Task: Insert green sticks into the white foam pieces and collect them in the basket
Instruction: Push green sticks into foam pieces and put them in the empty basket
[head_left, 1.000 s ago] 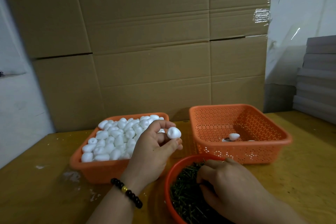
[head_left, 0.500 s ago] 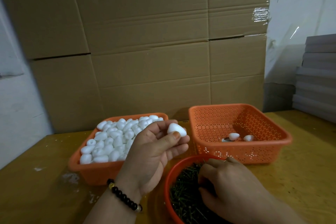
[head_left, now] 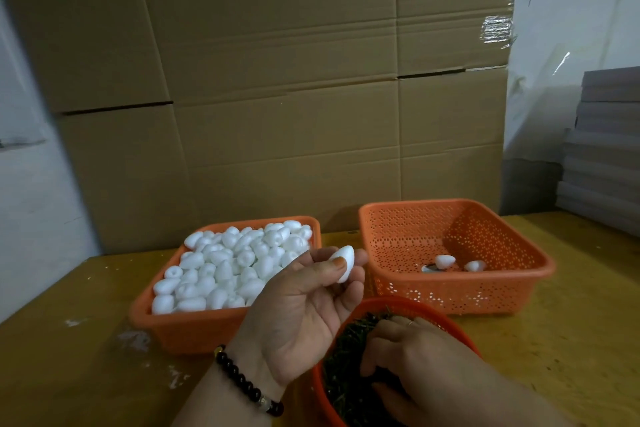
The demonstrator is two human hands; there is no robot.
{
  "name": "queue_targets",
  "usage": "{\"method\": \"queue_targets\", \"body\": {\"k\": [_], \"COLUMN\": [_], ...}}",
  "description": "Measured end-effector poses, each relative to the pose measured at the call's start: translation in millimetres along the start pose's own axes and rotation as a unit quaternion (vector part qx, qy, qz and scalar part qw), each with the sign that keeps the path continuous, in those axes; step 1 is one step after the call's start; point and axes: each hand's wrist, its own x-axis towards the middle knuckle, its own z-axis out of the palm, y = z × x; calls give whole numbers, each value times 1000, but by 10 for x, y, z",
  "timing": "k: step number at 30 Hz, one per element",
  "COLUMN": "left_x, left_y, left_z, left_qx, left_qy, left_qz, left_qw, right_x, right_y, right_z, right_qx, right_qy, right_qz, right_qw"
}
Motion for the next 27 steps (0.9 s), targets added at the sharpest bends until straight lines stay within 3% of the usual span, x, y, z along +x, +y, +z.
{"method": "queue_targets", "body": {"k": [5,14,23,27], "left_x": [25,59,34,11], "left_y": [-8,-60,-62,-62], "left_z": [-10,-58,-25,0], "left_qx": [-53,32,34,27], "left_qy": [11,28,11,8], "left_qz": [-11,-39,-43,-48], "left_qw": [998,998,998,998], "right_x": [5,-7,-40,-28], "right_y": [7,27,-31,-46], "right_z": [50,71,-42,-90], "right_qx": [-11,-19,98,212], "right_qy": [16,53,223,299], "right_qz": [1,15,62,62], "right_qw": [1000,998,968,928]}}
